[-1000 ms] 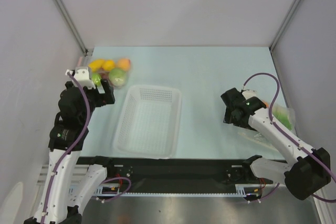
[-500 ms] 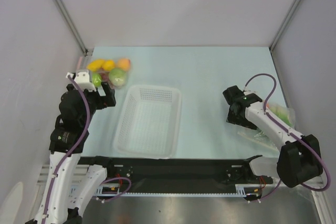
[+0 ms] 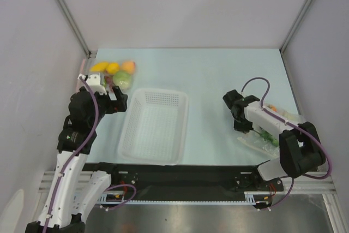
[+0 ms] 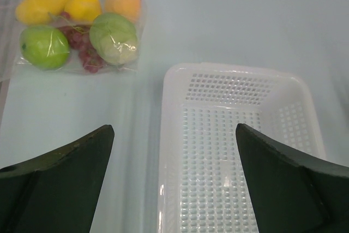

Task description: Open the zip-top bag and remove the fake food

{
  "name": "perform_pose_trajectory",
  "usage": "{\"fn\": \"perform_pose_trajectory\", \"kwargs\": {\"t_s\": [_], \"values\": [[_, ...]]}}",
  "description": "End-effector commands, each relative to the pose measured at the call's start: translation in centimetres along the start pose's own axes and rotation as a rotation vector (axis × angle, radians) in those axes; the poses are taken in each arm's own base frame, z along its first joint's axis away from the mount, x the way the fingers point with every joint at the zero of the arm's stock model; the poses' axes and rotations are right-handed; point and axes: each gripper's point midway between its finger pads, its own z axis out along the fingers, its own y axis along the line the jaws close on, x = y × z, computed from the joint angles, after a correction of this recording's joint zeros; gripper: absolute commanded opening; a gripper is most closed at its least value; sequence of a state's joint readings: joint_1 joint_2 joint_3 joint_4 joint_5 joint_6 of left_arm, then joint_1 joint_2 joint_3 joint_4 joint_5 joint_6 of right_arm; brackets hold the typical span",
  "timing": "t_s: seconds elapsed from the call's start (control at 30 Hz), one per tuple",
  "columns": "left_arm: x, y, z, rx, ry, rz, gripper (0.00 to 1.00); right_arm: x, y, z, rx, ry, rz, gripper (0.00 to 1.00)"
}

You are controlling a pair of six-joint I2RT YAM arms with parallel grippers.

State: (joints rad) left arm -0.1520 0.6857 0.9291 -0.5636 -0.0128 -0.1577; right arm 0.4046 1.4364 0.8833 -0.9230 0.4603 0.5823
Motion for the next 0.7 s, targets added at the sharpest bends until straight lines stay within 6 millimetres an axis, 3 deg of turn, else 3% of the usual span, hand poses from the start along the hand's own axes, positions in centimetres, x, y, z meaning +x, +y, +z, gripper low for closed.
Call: {"fn": "perform_pose_trajectory", "kwargs": {"t_s": [0.0, 0.2, 0.4, 0.57, 0.67], "values": [[-1.1, -1.6, -0.3, 0.088, -0.057, -0.015, 1.00, -1.8, 2.8, -1.9, -0.098, -0.067, -0.024, 0.00], [-0.1, -3.8, -0.2, 0.178, -0.049, -0.027, 1.00, -3.7, 7.0, -5.0, -0.266, -0.123, -0.033, 0.00], [1.1, -8.0, 0.6, 0.264, -0.026, -0.018, 1.00, -6.1, 9.7, -6.8, -0.353, -0.174, -0.028, 0.00], [2.5, -14.3, 1.1, 0.419, 0.017, -0.002, 1.00, -8.2, 11.1, -9.3, -0.457, -0.243, 0.032, 0.00], [2.2, -18.3, 0.7, 0.504, 0.002, 0.016, 1.00, -9.6, 11.6, -11.6, -0.544, -0.301, 0.077, 0.00]]}}
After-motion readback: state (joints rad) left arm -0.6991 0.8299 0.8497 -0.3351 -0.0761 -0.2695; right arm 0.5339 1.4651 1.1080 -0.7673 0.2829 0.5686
